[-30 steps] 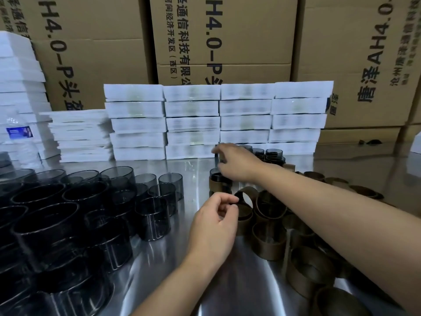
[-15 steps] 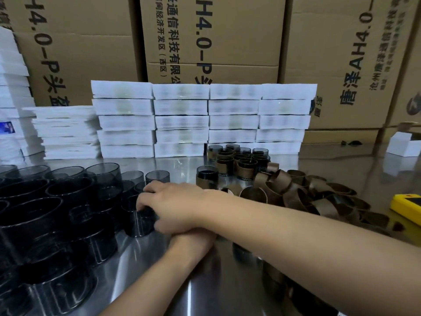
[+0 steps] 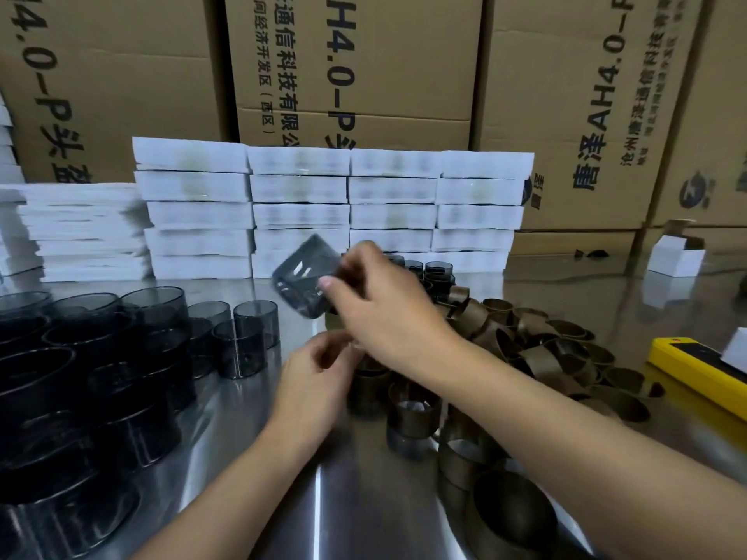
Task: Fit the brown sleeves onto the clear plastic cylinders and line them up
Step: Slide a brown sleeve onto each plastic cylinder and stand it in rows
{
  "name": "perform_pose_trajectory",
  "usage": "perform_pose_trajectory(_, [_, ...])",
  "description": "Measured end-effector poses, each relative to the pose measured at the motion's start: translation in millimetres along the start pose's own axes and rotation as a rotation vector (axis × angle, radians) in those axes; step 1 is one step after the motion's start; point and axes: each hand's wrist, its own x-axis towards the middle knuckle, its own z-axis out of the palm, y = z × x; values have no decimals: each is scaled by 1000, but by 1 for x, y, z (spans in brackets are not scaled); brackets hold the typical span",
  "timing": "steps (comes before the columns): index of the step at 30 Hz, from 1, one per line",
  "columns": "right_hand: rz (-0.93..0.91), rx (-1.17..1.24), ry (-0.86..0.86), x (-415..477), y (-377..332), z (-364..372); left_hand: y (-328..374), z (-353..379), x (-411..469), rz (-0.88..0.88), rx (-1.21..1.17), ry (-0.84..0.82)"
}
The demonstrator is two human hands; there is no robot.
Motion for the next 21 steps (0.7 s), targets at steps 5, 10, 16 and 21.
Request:
perform_pose_trajectory(5, [249, 394, 222, -32, 28, -7, 1, 0, -4, 74, -65, -50])
perform_pose_trajectory(10, [214, 311, 211, -36, 37, 17, -4, 1, -1, 86, -106, -32])
perform_pose_trajectory(16, [65, 205, 32, -7, 44, 28, -6, -2, 7, 25, -140, 132])
perform_pose_trajectory(21, [123, 273, -27, 4, 43, 31, -4, -7, 10, -7, -164, 218])
